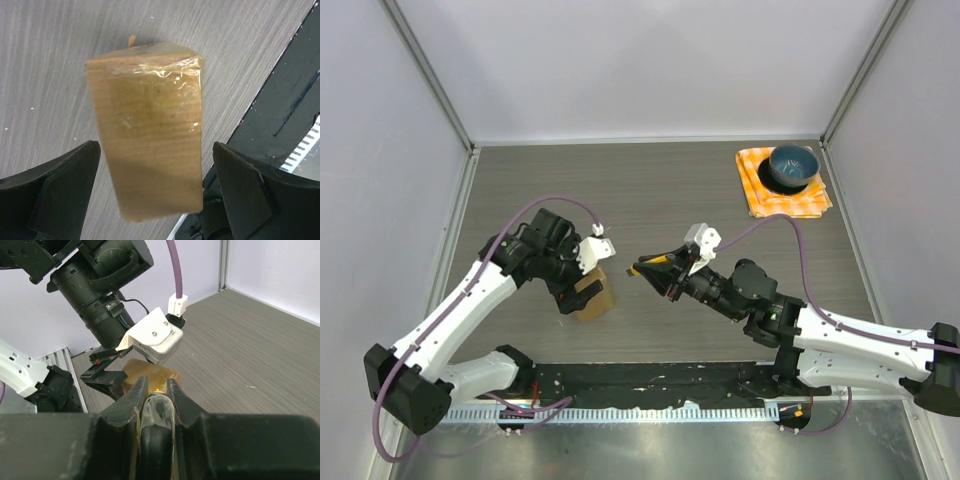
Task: Unpack the express box
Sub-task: Cut the express box at the center of the board.
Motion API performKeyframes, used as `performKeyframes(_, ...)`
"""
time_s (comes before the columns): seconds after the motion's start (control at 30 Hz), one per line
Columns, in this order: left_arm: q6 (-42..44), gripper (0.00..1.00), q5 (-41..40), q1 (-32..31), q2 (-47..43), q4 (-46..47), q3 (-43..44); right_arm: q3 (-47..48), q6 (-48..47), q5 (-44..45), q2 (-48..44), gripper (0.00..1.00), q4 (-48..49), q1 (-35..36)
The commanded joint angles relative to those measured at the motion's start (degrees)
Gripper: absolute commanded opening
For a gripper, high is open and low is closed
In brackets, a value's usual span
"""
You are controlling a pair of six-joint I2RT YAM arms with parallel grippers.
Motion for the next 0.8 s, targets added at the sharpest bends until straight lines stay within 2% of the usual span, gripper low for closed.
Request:
performKeyframes(0.0, 3.73, 1.00, 3.91, -0.07, 2.55, 2.44, -1.25, -1.59, -0.41, 1.52, -0.51, 0.01, 3.66, -0.19)
performKeyframes(0.07, 4.26, 1.00, 4.18, -0.07, 4.92, 2.44, -0.73, -2.73, -0.77, 1.96, -0.16, 0.01, 4.28, -0.19)
performKeyframes(0.17, 5.58, 0.84, 5.84, 0.63, 7.56, 1.83, 0.67, -4.66, -1.73, 2.14, 0.98, 0.01, 6.91, -0.19)
performKeyframes(0.2, 5.76, 0.72, 6.55, 1.24, 9.49, 1.30, 1.12, -5.02, -2.08, 2.23, 1.60, 0.01, 8.23, -0.19)
performKeyframes(0.27, 6.46, 0.57, 7.52, 2.04, 11.69, 0.42, 2.69, -6.59, -3.14, 2.23, 2.56, 0.01, 10.25, -0.19)
performKeyframes(0.3, 6.90, 0.47, 8.13, 2.56, 13.70, -0.10, 3.31, -7.38, -3.40, 1.97, 3.79, 0.01, 13.57, -0.19)
performKeyframes(0.43, 9.36, 0.34, 12.87, 7.83, 17.23, -3.00, 6.30, -12.57, -5.60, 1.96, 5.82, 0.01, 25.09, -0.10)
performKeyframes(0.47, 9.62, 0.25, 13.84, 8.80, 17.94, -4.14, 7.18, -14.84, -5.86, 2.31, 6.34, 0.01, 30.86, -0.01)
performKeyframes(0.53, 11.38, 0.13, 16.92, 11.26, 20.21, -6.08, 8.23, -16.96, -6.04, 3.89, 8.45, 0.01, 36.51, 0.51)
performKeyframes(0.57, 11.82, 0.00, 17.62, 11.88, 21.01, -8.00, 9.37, -18.19, -7.96, 4.25, 9.24, 0.01, 41.33, 0.78)
performKeyframes(0.73, 13.58, 0.04, 25.44, 15.40, 25.49, -13.55, 12.63, -16.28, -16.57, 10.30, 20.55, 0.01, 50.49, 4.99)
performKeyframes(0.77, 13.84, 0.05, 26.50, 15.49, 25.85, -14.95, 12.98, -15.31, -18.15, 13.10, 22.50, 0.01, 55.56, 6.74)
